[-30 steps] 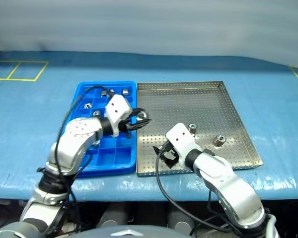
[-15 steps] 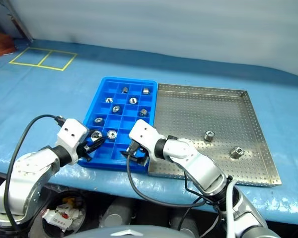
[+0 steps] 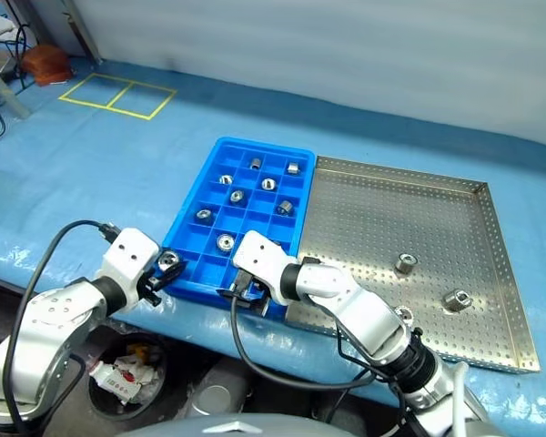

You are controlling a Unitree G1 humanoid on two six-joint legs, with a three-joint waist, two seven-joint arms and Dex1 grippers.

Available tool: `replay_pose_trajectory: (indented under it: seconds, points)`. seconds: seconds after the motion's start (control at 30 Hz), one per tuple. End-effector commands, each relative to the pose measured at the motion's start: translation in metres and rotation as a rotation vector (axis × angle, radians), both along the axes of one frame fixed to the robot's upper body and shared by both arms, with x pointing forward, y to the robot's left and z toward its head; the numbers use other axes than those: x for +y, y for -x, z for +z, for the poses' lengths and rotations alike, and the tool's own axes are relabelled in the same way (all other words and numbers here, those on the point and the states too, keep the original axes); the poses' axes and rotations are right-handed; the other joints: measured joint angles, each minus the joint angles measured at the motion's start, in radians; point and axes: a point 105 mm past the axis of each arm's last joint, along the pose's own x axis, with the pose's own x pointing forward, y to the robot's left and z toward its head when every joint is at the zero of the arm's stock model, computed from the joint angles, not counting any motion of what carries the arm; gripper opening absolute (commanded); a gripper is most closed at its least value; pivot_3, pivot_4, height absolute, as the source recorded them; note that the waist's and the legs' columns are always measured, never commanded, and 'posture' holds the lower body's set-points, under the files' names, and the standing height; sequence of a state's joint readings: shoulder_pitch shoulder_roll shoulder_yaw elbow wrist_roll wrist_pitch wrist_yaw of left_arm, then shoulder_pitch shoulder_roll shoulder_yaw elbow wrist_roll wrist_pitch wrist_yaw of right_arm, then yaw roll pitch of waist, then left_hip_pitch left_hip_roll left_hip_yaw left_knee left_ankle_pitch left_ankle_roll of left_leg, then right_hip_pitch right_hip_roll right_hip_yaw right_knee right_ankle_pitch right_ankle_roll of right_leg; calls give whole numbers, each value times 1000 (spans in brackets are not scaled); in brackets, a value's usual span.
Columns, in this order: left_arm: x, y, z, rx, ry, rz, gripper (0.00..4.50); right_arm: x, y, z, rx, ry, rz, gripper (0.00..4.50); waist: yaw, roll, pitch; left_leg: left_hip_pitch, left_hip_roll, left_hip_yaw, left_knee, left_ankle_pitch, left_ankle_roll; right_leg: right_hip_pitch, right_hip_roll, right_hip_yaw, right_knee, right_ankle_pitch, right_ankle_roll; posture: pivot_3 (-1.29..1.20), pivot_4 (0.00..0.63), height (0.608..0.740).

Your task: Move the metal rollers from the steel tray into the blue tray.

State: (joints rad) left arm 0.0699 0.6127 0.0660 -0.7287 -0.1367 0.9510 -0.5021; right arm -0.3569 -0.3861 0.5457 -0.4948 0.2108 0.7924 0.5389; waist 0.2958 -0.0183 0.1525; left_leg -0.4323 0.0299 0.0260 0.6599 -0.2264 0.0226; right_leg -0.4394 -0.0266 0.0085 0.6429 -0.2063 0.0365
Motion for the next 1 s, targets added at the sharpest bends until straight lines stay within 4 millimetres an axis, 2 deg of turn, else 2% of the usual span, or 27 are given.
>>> replay_pose_trajectory:
  seconds: [0.03, 0.17, 0.23, 0.4, 0.53, 0.6, 0.77, 0.9, 1.0]
  points:
    - [-3, -5, 2, -5, 0, -13, 2683, 0, 3, 15, -54, -37, -4, 4500, 9, 0, 0, 0, 0, 0, 0, 0, 0, 0, 1, 0, 0, 0, -1, 418, 150, 740]
    - [-9, -11, 4, -9, 11, -49, 4035, -4, 3, 16, -55, -37, -28, 4500, 15, 0, 0, -1, 0, 0, 0, 0, -1, 0, 1, -1, 1, -1, -1, 389, 150, 740]
    - [-16, -14, 10, -31, 46, -74, 4457, -7, 3, 16, -58, -36, -44, 4500, 14, 0, 0, -1, 0, 0, 1, 0, -1, 0, 1, -1, 0, -1, -1, 389, 150, 740]
    - [-48, -24, 49, -155, 249, -201, 4457, -25, 2, 21, -75, -35, -132, 4500, 14, -1, -1, -5, 0, -2, 3, 0, -1, -1, 1, -2, 0, 0, -1, 312, 150, 740]
    - [-71, -31, 64, -186, 342, -317, 4457, -52, -1, 24, -86, -27, -265, 4500, -2, -1, -1, -6, -1, -2, 4, 0, -1, 2, 1, -2, 0, 0, 0, 241, 150, 740]
    - [-80, -35, 65, -181, 357, -355, 4457, -63, -1, 25, -88, -24, -321, 4500, -27, -1, -1, -7, -1, -3, 5, 0, -1, 2, 1, -2, 0, 0, 0, 204, 150, 740]
    - [-116, -45, 57, -128, 388, -498, 4457, -105, 9, 23, -87, 11, -523, 4500, -99, -1, -1, -5, -2, -5, 5, 0, 0, 7, 1, -2, -1, 0, 0, 88, 150, 740]
    - [-143, -59, 51, -114, 392, -544, 4457, -133, 21, 18, -70, 47, -674, 4500, -182, -1, -1, -1, -3, -6, 6, 0, 1, 11, 0, -1, -2, 0, 0, 11, 150, 740]
    - [-164, -67, 47, -99, 399, -579, 4457, -147, 30, 16, -58, 52, -763, 4500, -241, -1, -1, 2, -2, -5, 6, 0, 1, 12, 1, 0, 0, 0, 0, -26, 150, 740]
